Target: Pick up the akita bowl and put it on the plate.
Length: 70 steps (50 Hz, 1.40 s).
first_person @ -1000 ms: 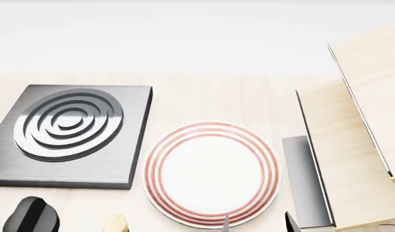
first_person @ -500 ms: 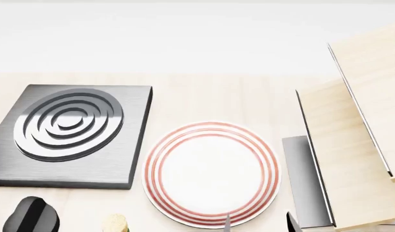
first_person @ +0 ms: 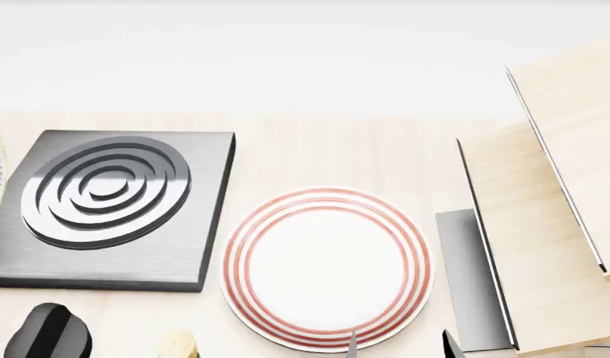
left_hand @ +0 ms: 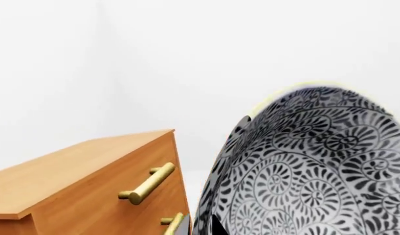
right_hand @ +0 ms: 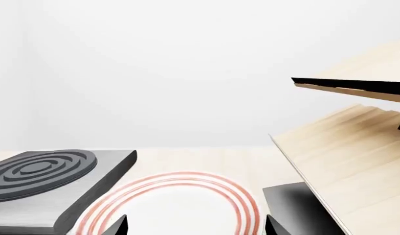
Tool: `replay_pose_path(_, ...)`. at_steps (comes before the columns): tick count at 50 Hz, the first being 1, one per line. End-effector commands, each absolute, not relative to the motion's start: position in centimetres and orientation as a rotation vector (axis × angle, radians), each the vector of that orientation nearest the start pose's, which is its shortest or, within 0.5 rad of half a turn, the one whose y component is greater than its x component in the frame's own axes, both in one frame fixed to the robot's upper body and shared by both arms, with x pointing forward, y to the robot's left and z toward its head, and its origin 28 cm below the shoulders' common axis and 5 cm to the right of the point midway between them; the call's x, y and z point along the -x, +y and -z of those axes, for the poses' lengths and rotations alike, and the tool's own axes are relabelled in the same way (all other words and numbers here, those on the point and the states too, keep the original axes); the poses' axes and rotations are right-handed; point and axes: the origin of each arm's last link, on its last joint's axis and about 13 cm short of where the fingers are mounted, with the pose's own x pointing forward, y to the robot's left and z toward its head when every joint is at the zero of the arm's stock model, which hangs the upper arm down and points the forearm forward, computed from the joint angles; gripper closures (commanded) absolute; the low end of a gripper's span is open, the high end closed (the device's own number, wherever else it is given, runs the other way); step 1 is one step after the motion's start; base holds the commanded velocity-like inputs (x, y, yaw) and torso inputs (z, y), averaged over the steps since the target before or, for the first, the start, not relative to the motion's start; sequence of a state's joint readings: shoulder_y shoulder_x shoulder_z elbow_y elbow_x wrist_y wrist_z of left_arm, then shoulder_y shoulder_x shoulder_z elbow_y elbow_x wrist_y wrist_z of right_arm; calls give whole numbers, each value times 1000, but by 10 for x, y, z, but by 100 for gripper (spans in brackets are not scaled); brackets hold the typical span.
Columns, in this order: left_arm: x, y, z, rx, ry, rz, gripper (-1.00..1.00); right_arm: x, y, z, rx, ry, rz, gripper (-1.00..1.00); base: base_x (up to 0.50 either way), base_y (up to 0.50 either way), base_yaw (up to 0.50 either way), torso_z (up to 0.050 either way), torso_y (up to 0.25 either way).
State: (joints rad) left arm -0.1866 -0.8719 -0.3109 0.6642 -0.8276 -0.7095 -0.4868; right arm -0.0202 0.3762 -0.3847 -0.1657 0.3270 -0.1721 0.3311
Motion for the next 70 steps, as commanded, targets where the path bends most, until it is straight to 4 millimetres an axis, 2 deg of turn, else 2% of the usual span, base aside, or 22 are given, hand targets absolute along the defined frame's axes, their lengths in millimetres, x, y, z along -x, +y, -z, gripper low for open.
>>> replay_pose_path(1, -214, 333, -231, -182, -236, -265, 100, -193, -99, -40, -51, -160, -86, -100, 0, 0, 0, 0, 0)
replay_pose_path(24, -268, 311, -248, -81, -182, -150, 100, -193, -100, -39, -55, -157, -89, -100, 0, 0, 0, 0, 0)
replay_pose_path(33, -280, 299, -259, -46, -188, -121, 100, -193, -100, -39, -56, -158, -87, -100, 0, 0, 0, 0, 1)
replay_pose_path(40, -301, 292, -257, -31, -149, -91, 100, -194, -100, -39, -57, -157, -87, -100, 0, 0, 0, 0, 0)
replay_pose_path(46, -320, 277, -255, -11, -111, -43, 100, -194, -101, -39, -58, -156, -86, -100, 0, 0, 0, 0, 0)
replay_pose_path(62, -342, 243, -266, -14, -92, 53, 100, -194, -101, -37, -59, -155, -88, -100, 0, 0, 0, 0, 1)
replay_pose_path(70, -360, 221, -262, -11, -48, 108, 100, -194, -101, -36, -62, -155, -89, -100, 0, 0, 0, 0, 0)
